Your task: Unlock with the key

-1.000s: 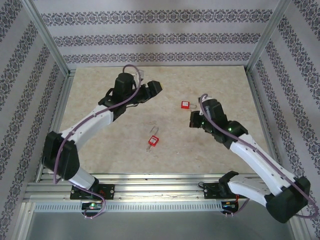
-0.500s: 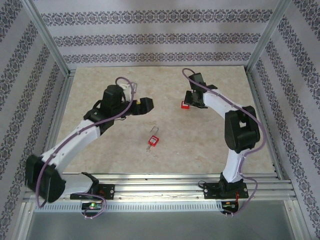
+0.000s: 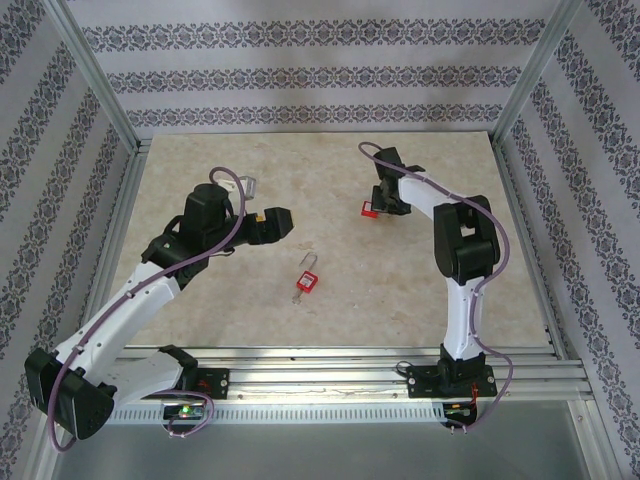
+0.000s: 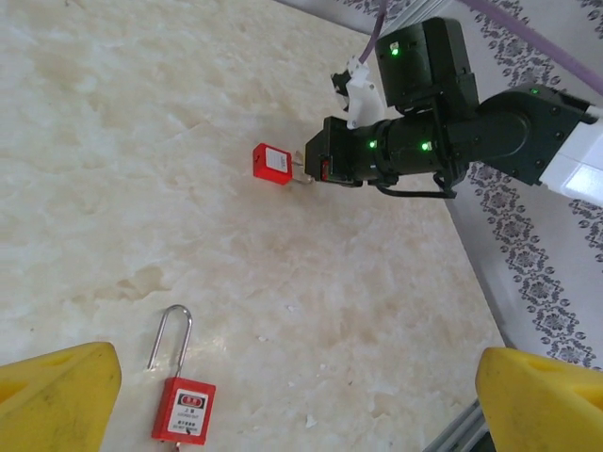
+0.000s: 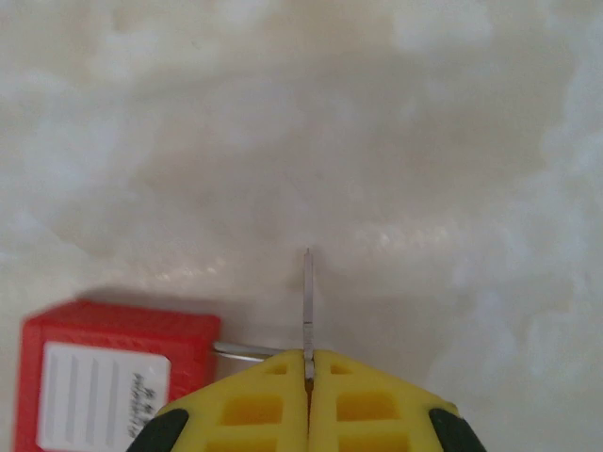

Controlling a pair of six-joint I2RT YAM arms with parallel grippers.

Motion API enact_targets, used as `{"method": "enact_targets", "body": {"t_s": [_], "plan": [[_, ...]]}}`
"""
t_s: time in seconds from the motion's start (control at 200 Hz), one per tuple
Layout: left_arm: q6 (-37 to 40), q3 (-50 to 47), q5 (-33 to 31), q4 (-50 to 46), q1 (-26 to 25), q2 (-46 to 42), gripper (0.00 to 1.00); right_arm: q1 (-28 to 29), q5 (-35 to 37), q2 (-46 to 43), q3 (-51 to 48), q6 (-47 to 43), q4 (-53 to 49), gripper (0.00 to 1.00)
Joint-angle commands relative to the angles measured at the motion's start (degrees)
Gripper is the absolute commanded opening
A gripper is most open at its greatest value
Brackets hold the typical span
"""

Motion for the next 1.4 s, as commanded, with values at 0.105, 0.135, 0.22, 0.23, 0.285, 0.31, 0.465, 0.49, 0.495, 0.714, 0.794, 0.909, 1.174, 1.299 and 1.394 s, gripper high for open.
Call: {"method": "enact_targets", "body": {"t_s": [0.105, 0.135, 0.22, 0.23, 0.285, 0.31, 0.465, 0.49, 0.495, 0.714, 0.794, 0.909, 1.174, 1.299, 1.394], "plan": [[1.9, -1.4, -2.5, -4.9, 1.6, -4.4, 0.98, 2.4, 1.4, 6.0, 8.6, -4.1, -4.6, 0.00], [2.1, -1.8, -2.7, -5.2, 1.7, -5.0, 0.98, 2.9, 1.4, 6.8, 9.4, -4.7, -5.1, 0.00], [2.1, -2.8, -2.8, -5.9, 2.4, -6.3, 0.98, 4.3, 1.7, 9.1, 12.2, -5.3, -7.2, 0.00], [2.1, -2.9, -2.8, -6.0, 2.5, -6.5, 0.98, 4.5, 1.5, 9.2, 12.4, -5.5, -7.2, 0.00], [2.1, -3.5, -2.8, -6.4, 3.0, -7.3, 0.98, 5.4, -0.4, 9.4, 12.4, -5.5, -6.7, 0.00], [2.2, -3.7, -2.8, -6.6, 3.2, -7.7, 0.99, 5.7, -1.0, 9.4, 12.4, -5.4, -6.4, 0.00], [1.9, -5.5, -2.5, -6.6, 4.2, -9.2, 0.99, 11.0, -5.2, 9.6, 13.8, -9.9, -4.9, 0.00], [1.9, -5.7, -2.6, -6.6, 4.3, -9.3, 0.99, 11.5, -5.6, 9.7, 14.1, -10.3, -5.0, 0.00], [1.9, -5.8, -2.6, -6.6, 4.2, -9.3, 0.99, 11.7, -5.7, 9.7, 14.2, -10.5, -5.0, 0.00], [1.0, -8.2, -2.8, -6.0, 4.6, -9.9, 0.99, 20.5, -9.9, 10.1, 15.5, -13.6, -4.2, 0.00], [0.4, -9.2, -3.0, -5.8, 4.6, -9.9, 0.99, 22.4, -9.9, 9.7, 15.5, -12.4, -4.2, 0.00], [-1.7, -10.4, -2.2, -4.7, 4.6, -9.1, 0.98, 22.9, -10.2, 6.3, 13.7, -10.1, -1.6, 0.00], [-7.8, -10.6, -1.7, -1.3, 1.8, -2.1, 0.94, 21.1, -9.7, -4.8, 12.1, -6.6, -1.2, 0.00], [-10.9, -8.5, -2.4, -0.4, -0.7, 5.6, 0.93, 17.9, -8.4, -12.2, 5.6, -4.7, -0.3, 0.00], [-15.4, -6.5, 0.2, 2.4, -1.2, 13.2, 0.92, 16.4, -8.1, -18.7, -1.0, -4.8, 1.2, 0.00]]}}
